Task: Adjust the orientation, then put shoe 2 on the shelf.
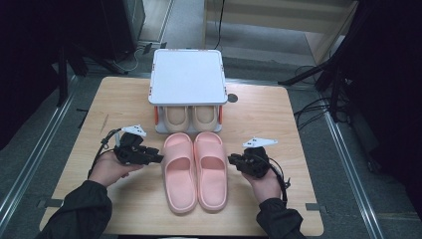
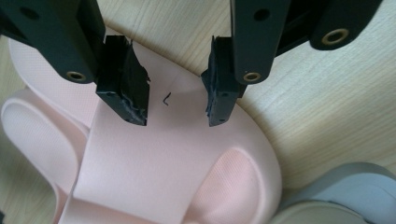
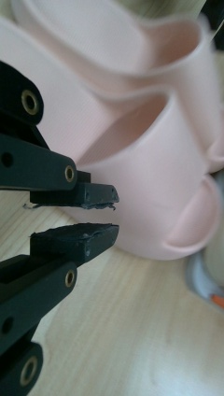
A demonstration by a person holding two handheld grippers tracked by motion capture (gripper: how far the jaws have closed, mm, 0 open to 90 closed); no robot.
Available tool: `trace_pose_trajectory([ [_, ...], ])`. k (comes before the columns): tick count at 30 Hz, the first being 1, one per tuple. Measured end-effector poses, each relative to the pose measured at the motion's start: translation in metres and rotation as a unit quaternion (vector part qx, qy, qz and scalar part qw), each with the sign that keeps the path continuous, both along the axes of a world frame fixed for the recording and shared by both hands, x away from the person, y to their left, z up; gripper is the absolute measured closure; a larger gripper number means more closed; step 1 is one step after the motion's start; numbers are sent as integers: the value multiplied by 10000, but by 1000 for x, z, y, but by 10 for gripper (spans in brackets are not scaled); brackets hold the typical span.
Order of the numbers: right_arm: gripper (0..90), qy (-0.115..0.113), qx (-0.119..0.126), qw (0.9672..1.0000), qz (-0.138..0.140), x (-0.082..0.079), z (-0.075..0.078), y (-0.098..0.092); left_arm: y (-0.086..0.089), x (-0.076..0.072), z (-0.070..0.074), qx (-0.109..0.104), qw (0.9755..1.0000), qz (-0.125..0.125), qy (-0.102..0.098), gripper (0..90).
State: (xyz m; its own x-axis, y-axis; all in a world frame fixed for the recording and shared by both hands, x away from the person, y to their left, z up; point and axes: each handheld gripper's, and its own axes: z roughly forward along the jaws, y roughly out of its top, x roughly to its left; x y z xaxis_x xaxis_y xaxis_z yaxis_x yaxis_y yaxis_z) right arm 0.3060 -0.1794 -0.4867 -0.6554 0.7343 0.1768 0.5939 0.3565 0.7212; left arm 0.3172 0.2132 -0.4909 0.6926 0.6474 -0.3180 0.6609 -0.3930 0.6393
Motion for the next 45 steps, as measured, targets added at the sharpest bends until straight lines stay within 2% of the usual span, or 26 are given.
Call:
trace_pose_trajectory([
  [3,775,-247,238,9994,65,-12,14,-1,2,0,2,-56,10000,37,1,558],
  [6,753,-331,379,9986,175,-24,22,1,4,1,4,-102,9999,96,45,540],
  [9,704,-307,487,9979,300,-32,22,7,6,2,5,-164,9995,194,168,505],
  [11,630,-311,547,9973,383,-37,20,12,7,2,5,-170,9994,228,171,495],
  [12,630,-311,547,9973,383,-37,20,12,7,2,5,-170,9994,228,171,492],
  [13,576,-250,626,9967,452,-40,18,19,7,2,6,-173,9994,235,172,487],
  [20,479,-203,522,9975,431,-43,7,37,9,2,7,-196,9995,237,113,478],
  [27,458,-215,520,9976,403,-41,3,46,9,2,7,-189,9995,226,108,475],
  [30,441,-242,454,9978,419,-41,1,52,9,3,7,-200,9995,224,110,473],
  [31,417,-312,340,9980,438,-41,-1,58,10,3,7,-213,9994,230,122,472],
  [35,413,-351,189,9982,456,-41,-6,70,11,2,7,-214,9995,225,83,475],
  [38,403,-316,139,9987,386,-39,-9,75,12,0,8,-252,9995,203,-17,492],
  [45,380,-287,116,9991,286,-32,-14,86,15,0,8,-256,9993,274,6,488],
])
